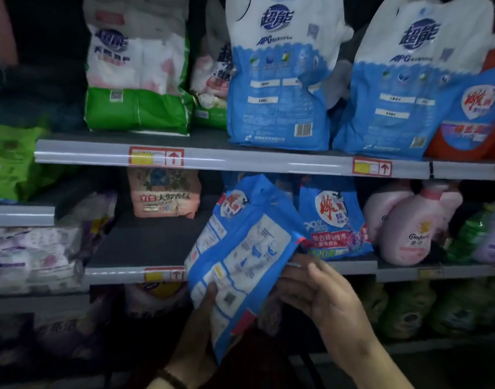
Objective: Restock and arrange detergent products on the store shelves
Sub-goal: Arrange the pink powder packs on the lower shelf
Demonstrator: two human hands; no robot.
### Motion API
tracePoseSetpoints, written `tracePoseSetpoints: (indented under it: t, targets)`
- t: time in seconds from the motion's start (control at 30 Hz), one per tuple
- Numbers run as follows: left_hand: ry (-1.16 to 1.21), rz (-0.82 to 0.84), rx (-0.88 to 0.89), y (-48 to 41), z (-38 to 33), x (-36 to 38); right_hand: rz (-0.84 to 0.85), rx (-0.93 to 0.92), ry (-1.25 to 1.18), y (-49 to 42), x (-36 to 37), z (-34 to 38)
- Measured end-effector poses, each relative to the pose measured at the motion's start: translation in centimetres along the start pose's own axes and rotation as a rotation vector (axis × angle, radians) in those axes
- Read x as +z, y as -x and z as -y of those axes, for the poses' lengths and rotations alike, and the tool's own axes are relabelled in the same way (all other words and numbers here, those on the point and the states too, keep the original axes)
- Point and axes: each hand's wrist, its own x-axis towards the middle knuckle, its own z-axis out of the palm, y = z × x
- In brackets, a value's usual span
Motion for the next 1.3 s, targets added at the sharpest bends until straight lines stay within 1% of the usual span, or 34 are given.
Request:
tracePoseSetpoints:
  t: [0.07,0.1,0.13,0.2,0.23,0.27,0.3,0.33,0.4,0.47,0.5,0.6,0.67,0.8,0.9,1.0,1.07,1.13,1.2,1.3]
  targets:
    - [-0.107,0.061,0.094,-3.0,-2.7,1.2,-0.045,0.013,0.073,-2.1,0.1,0.0]
    - [-0.194,0.086,0.168,-4.4,-4.3,2.4,-0.062,0.022,0.101,-3.3,0.2,-0.1]
    - [-0.307,0.077,0.260,-6.8,-6.0,3.1,-0.089,0.028,0.136,-4.5,0.4,-0.2]
    - [-0.654,-0.072,0.412,-13.5,-8.9,3.1,-0.119,0.085,0.172,-6.9,0.5,-0.8]
    - [-0.824,-0.140,0.419,-17.3,-10.0,2.9,-0.125,0.110,0.205,-8.0,0.5,-1.3]
    - [-1.023,-0.207,0.356,-19.5,-10.9,3.4,-0.127,0.127,0.252,-8.5,0.6,-1.6]
    - [-1.208,-0.280,0.317,-21.2,-11.0,3.6,-0.121,0.139,0.288,-9.0,0.3,-2.3]
    - [-1.354,-0.302,0.311,-21.4,-10.8,4.3,-0.134,0.155,0.308,-9.4,0.1,-2.8]
    - [-1.527,-0.207,0.345,-19.1,-9.4,5.7,-0.152,0.173,0.353,-9.9,-0.5,-4.2]
    - [-1.644,-0.148,0.372,-18.2,-8.2,5.3,-0.170,0.165,0.440,-10.7,-1.2,-5.9]
    - [-1.659,-0.128,0.397,-18.1,-7.8,4.5,-0.168,0.158,0.470,-11.0,-1.4,-6.5]
    - [-1.605,-0.073,0.411,-17.4,-7.8,2.7,-0.143,0.129,0.558,-11.1,-1.2,-7.1]
    - [-1.612,-0.041,0.414,-16.3,-8.1,1.9,-0.125,0.107,0.644,-10.8,-0.8,-7.2]
    - [-1.605,-0.046,0.391,-13.2,-8.8,1.0,-0.096,0.085,0.756,-10.3,0.6,-6.5]
    - [-1.674,0.018,0.433,-11.1,-8.4,-0.2,-0.068,0.067,0.772,-9.7,1.6,-6.0]
    - [-1.672,0.060,0.398,-9.1,-8.2,-2.4,-0.019,0.095,0.809,-8.6,2.9,-6.3]
    - [-1.735,0.122,0.409,-7.6,-8.2,-4.3,0.012,0.128,0.843,-7.6,3.8,-6.9]
    - [-1.797,0.168,0.423,-6.0,-7.7,-6.2,0.014,0.121,0.861,-6.6,4.7,-7.8]
    - [-1.827,0.192,0.401,-4.7,-7.0,-8.6,0.042,0.078,0.925,-5.9,5.7,-9.1]
    - [-1.824,0.181,0.283,-2.3,-5.9,-11.3,0.169,0.125,1.058,-5.0,7.0,-11.8]
